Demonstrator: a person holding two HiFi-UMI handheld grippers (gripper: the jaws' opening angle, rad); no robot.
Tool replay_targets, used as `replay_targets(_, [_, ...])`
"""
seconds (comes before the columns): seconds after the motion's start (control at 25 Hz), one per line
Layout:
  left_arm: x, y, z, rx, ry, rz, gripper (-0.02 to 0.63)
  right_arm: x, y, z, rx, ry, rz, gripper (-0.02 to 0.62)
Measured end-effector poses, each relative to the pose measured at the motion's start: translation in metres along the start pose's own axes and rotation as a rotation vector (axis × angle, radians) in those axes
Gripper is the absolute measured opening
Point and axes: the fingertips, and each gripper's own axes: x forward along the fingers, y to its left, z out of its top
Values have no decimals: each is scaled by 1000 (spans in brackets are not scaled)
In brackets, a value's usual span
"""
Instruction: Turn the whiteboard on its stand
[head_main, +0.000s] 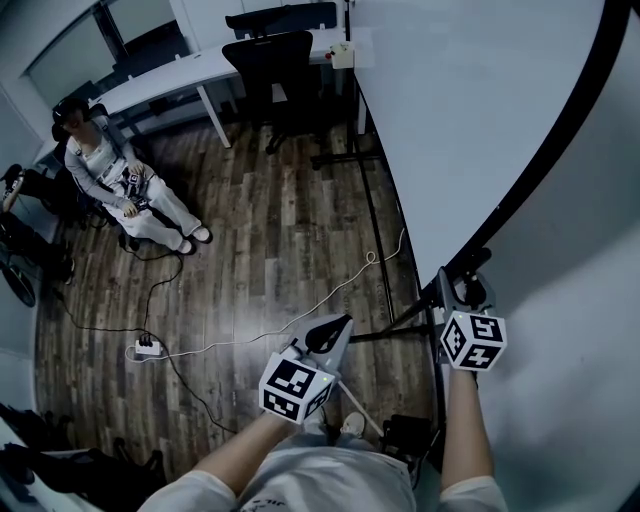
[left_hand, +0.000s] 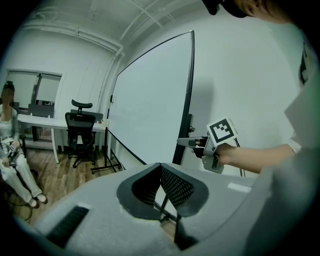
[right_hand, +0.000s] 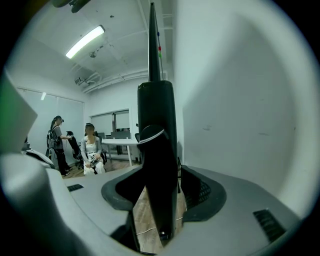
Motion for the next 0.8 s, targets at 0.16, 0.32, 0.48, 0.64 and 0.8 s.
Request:
replay_targets(0.16, [-3,4,-5,-8,1,12,11,8,1,0,-7,0,2,186])
replay_targets(0.32, [-6,6,-4,-10,0,18,11,15,2,0,-2,7,-2,186])
replay_targets(0.48, [-7,8,-6,-14,1,29,11,19,-1,-3,-1,8,-18,184])
replay_targets(0.64, [-9,9,-8,-18,6,34,11,19,0,-3,-10,6,-18,179])
replay_targets(0.8, [-11,5,-11,-17,6,32,11,19,0,-5,-16,11,-23,176])
